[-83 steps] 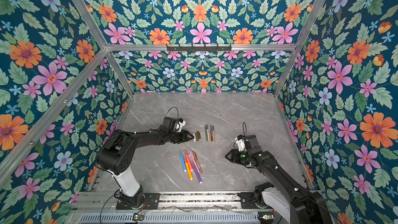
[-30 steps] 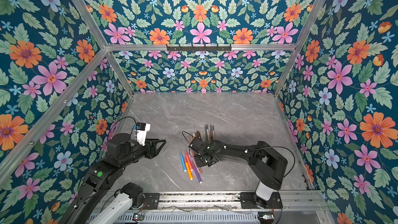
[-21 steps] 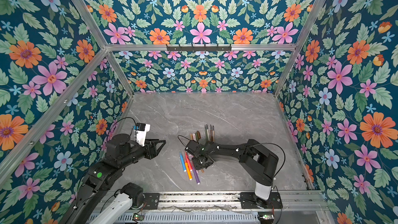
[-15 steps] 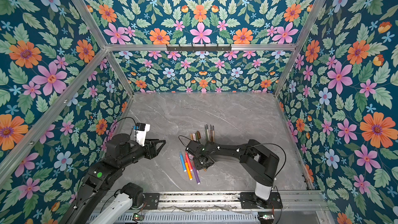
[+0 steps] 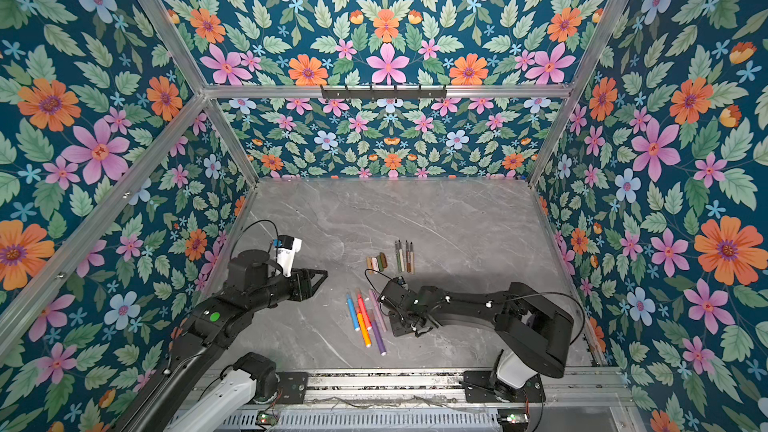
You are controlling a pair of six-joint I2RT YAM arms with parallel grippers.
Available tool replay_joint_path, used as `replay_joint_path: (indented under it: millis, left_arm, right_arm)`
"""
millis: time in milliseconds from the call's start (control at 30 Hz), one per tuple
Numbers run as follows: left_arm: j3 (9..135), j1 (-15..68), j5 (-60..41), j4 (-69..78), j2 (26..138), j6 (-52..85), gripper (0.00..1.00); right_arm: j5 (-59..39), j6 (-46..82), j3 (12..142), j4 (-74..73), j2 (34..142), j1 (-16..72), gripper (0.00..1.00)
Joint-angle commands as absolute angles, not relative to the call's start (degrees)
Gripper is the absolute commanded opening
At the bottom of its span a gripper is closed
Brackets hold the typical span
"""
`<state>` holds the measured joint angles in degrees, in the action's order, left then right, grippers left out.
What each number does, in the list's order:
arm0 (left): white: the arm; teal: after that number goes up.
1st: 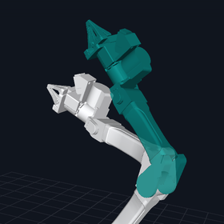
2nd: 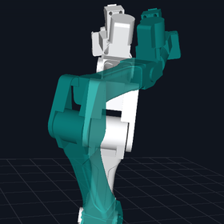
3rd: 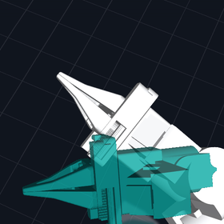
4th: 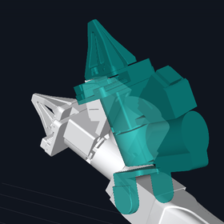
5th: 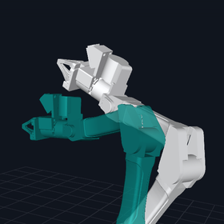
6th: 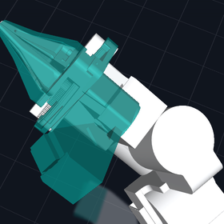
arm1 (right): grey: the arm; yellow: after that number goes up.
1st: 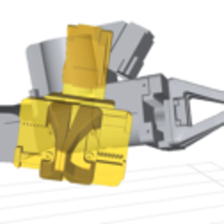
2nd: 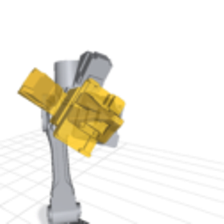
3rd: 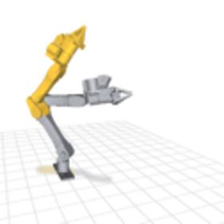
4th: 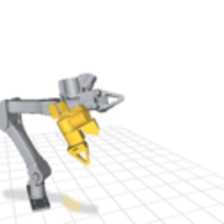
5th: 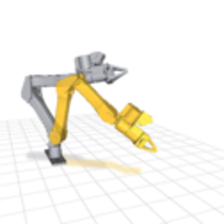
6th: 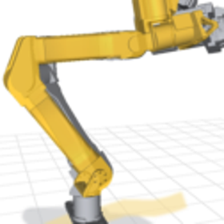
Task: Open the pen caps
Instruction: 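Lift the mustard pen toward the left gripper while the left gripper approaches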
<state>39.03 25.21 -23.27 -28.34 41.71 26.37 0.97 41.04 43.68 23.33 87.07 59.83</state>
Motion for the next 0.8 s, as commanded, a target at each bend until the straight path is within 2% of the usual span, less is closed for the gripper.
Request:
replay_joint_path:
  millis: [0,133,267,500,700,767]
  left_arm:
    - [32.6,26.9,-31.7,-13.5,44.6,37.2,0.54]
    - [25.2,36.9,-27.2,6.0,50.5,47.1,0.56]
    - [27.7,46.4,-24.1,15.3,63.1,49.6,0.56]
    - [37.8,56.5,-19.7,17.2,78.4,48.6,0.55]
    - [40.2,59.0,-18.5,17.7,82.3,48.9,0.54]
    - [40.1,59.1,-18.2,17.7,82.2,48.9,0.49]
  right_arm:
    - [-2.4,42.6,39.0,17.7,81.0,59.9,0.05]
    - [-7.7,44.0,31.9,10.4,70.5,59.9,0.05]
    - [-8.8,46.2,28.0,10.3,61.1,59.9,0.05]
    - [-5.9,47.4,26.7,17.9,49.1,59.8,0.05]
    - [-5.1,48.0,25.9,20.2,45.1,59.8,0.05]
    - [-5.1,48.0,26.0,20.4,44.9,59.8,0.05]
